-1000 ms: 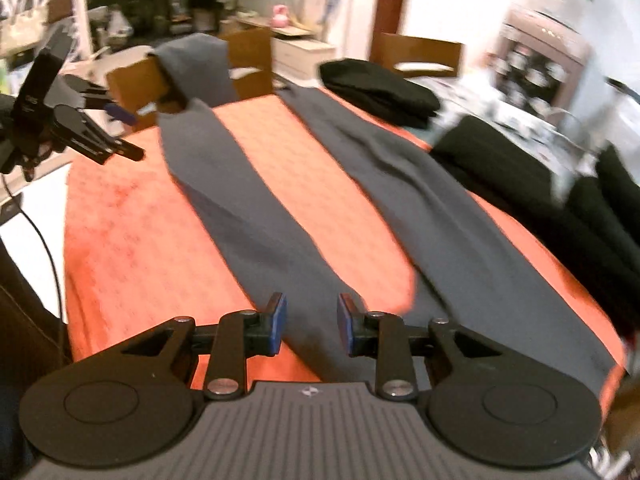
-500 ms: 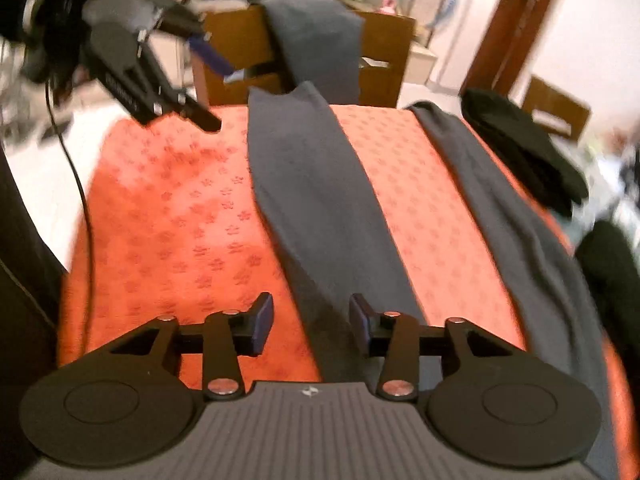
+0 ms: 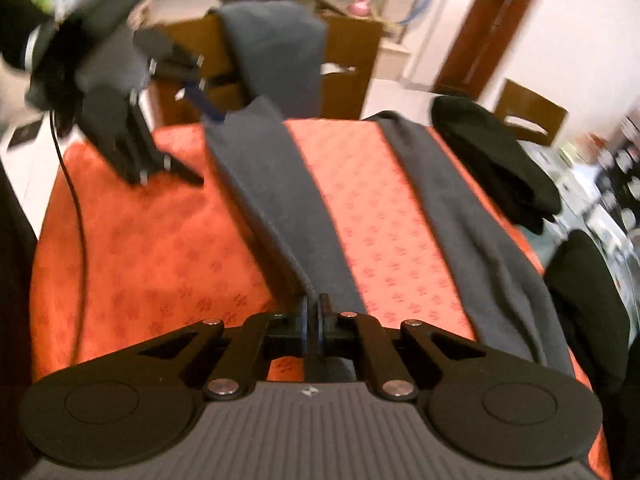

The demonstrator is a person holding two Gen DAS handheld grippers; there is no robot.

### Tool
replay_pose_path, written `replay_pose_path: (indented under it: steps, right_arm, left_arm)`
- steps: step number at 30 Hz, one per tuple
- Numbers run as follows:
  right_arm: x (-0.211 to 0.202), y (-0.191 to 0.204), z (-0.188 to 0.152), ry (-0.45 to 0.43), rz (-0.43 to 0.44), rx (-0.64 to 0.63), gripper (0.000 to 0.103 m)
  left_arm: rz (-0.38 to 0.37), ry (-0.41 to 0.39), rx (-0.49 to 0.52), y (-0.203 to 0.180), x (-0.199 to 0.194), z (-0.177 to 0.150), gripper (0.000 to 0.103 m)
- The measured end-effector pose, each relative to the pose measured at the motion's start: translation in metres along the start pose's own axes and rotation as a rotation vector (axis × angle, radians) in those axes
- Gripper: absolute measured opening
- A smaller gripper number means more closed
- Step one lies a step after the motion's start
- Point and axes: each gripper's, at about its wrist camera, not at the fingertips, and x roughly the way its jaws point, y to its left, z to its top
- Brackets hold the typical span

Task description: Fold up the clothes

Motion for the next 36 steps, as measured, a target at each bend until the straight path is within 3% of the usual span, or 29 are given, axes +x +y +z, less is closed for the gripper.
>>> replay_pose_path:
  steps: [1,3,4,5,6,11,17,19,21,26,30,34,36]
  right_arm:
    - [-0.005,-0.004,0.001,-0.007,-0.004,0.02,0.005]
    - [-0.012,-0.01,0.003,-0.016,-0.017,0.047,0.005]
    - [-0.014,-0.012,0.003,-0.021,-0.024,0.057,0.005]
    - [-0.017,-0.014,0.004,-0.024,-0.03,0.067,0.005]
    - [-0.018,-0.016,0.003,-0.026,-0.031,0.077,0.005]
    - [-0.027,-0.012,0.0,-0.036,0.019,0.115,0.005]
    - [-0.062,-0.008,0.004,-0.081,0.182,0.181,0.005]
    - [-0.074,-0.012,0.01,-0.111,0.256,0.189,0.005]
    - [-0.076,-0.018,0.018,-0.118,0.272,0.178,0.005]
    - [-0.036,-0.042,0.036,-0.106,0.173,0.211,0.008]
    - [-0.009,-0.054,0.036,-0.077,0.052,0.274,0.018]
    - [-0.018,-0.052,0.016,-0.051,-0.06,0.333,0.031]
    - [-0.032,-0.051,0.0,-0.063,-0.107,0.392,0.033]
  left_arm:
    - [0.023,-0.006,0.006,0.002,0.003,0.001,0.07]
    - [0.06,-0.001,-0.001,0.007,0.007,0.002,0.038]
    - [0.072,0.004,-0.012,0.011,0.008,0.002,0.028]
    - [0.073,0.005,-0.027,0.017,0.007,0.001,0.009]
    - [0.073,-0.004,-0.034,0.021,0.003,0.0,0.008]
    - [0.069,-0.048,-0.009,0.029,-0.044,0.004,0.006]
    - [-0.17,0.066,0.037,0.062,-0.115,0.024,0.006]
    - [-0.22,0.094,0.039,0.081,-0.127,0.034,0.006]
    - [-0.247,0.105,0.011,0.1,-0.124,0.047,0.006]
    - [-0.199,0.161,-0.009,0.122,-0.07,0.076,0.006]
    - [-0.181,0.25,0.036,0.121,-0.022,0.091,0.007]
    - [-0.167,0.306,0.034,0.131,0.011,0.094,0.011]
    - [-0.156,0.308,0.006,0.136,0.018,0.095,0.021]
